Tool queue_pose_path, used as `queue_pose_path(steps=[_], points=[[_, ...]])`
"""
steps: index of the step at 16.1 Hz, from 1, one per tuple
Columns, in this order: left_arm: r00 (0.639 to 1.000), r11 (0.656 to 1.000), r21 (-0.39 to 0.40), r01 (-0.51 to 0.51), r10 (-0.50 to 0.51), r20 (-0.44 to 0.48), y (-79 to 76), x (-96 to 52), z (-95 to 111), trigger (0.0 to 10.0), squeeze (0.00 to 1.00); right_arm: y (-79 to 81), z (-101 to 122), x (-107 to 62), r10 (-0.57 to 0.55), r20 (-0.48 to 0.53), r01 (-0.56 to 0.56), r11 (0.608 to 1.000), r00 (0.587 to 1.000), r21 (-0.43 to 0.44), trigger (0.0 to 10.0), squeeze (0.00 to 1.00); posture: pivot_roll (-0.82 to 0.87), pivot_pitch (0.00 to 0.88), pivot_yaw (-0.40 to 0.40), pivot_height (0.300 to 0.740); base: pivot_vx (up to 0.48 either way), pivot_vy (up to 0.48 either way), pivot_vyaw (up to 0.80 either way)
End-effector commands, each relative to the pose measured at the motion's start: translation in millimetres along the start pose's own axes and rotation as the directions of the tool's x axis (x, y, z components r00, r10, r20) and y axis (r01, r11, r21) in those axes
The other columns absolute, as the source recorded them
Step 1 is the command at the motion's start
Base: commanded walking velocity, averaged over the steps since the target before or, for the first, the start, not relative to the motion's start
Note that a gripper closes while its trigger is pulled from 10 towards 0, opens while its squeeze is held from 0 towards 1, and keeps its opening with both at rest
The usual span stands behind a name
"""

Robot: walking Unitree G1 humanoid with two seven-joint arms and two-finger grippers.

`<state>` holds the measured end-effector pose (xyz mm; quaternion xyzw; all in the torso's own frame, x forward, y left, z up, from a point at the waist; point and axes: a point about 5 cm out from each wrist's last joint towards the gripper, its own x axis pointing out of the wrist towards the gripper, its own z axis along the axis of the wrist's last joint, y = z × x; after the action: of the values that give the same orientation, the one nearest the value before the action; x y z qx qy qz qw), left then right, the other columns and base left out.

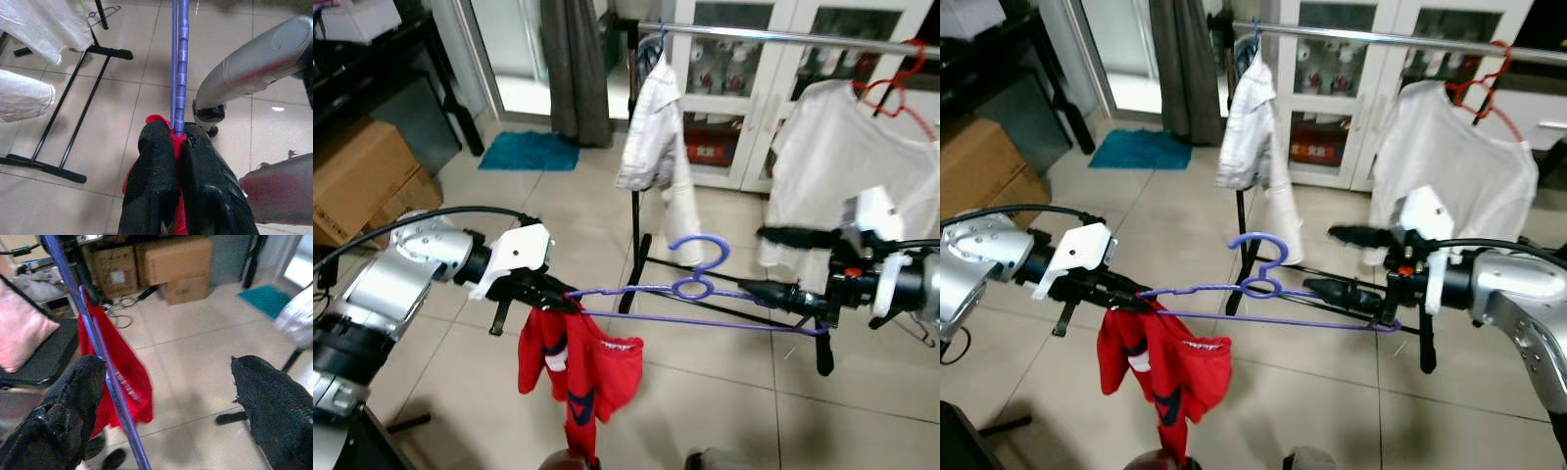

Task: Hang hanger

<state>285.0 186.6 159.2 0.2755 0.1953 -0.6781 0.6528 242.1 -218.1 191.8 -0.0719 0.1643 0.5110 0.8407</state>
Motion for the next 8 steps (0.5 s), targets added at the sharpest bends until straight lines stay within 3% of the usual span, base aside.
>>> queue_pose_path(steps=[1,8], points=[[1.0,0.999,0.039,0.015,-0.014,-0.025,3.3,-2.0,4.3,0.0,0.0,1.6,0.7,0.8,0.043,-0.015,-0.043,0.999,0.999,0.014,10.0,0.0,-0.07,0.0,0.056,0.74,0.0,0.0,0.0],[0.998,0.995,0.096,0.029,-0.024,-0.057,11.6,1.4,6.9,0.0,0.0,18.2,3.2,14.2,0.171,0.041,-0.175,0.98,0.984,0.098,10.0,0.0,-0.07,0.0,0.053,0.74,0.0,0.0,0.0]])
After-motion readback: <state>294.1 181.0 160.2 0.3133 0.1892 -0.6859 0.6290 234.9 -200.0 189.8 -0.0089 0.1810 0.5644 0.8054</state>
